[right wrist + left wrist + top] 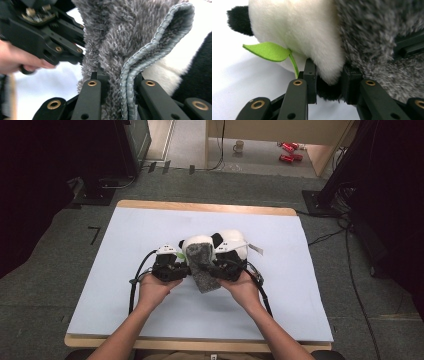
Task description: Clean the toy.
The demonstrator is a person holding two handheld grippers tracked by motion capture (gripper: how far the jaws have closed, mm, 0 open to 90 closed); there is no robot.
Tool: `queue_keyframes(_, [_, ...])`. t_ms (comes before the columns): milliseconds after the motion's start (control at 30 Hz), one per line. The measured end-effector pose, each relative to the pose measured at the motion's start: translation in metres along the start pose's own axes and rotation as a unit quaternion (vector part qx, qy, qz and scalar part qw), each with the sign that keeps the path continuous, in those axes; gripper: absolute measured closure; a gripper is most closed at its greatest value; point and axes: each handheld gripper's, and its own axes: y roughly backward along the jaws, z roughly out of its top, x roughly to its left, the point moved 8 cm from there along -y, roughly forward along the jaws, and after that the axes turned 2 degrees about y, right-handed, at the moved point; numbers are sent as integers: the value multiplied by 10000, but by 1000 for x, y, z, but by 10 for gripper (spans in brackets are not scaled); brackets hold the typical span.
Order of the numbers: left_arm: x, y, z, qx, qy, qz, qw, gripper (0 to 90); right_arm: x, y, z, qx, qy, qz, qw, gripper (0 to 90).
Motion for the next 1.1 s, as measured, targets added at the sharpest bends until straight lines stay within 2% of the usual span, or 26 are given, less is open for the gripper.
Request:
queue_keyframes(67, [3,0,-3,96,-10,58,9999,706,-2,-4,-4,81,185,-143,9997,791])
queue_keyframes(200, [10,2,-5,93,97,62,9999,709,-5,-6,-11,181,166,-159,9996,792])
queue_keyframes(267, [17,3,-4,58,160,100,9998,712,-11,-4,-14,273,222,-327,9988,792])
queue_keyframes(333, [23,5,-4,58,200,114,9997,715,-22,0,-19,407,105,-567,9975,792])
queue_keyframes(367, [24,5,-4,57,207,89,9997,714,-28,2,-23,456,-39,-642,9969,793])
queue_keyframes(467, [23,4,-5,69,23,164,9998,713,-37,9,-26,365,-363,-497,9974,794])
queue_keyframes(533, [25,4,-5,65,-8,177,9998,712,-38,12,-26,392,-284,-598,9970,795])
queue_keyframes(600, [28,5,-4,49,56,151,9999,711,-40,15,-25,357,-255,-649,9969,795])
queue_keyframes(767, [32,5,-1,32,123,136,9998,710,-53,30,-22,196,-420,-754,9961,795])
queue_keyframes(933, [37,4,1,35,99,199,9997,708,-71,48,-23,27,-636,-943,9935,794])
queue_keyframes(1100, [37,3,2,70,56,192,9998,708,-83,55,-30,26,-740,-1118,9910,794])
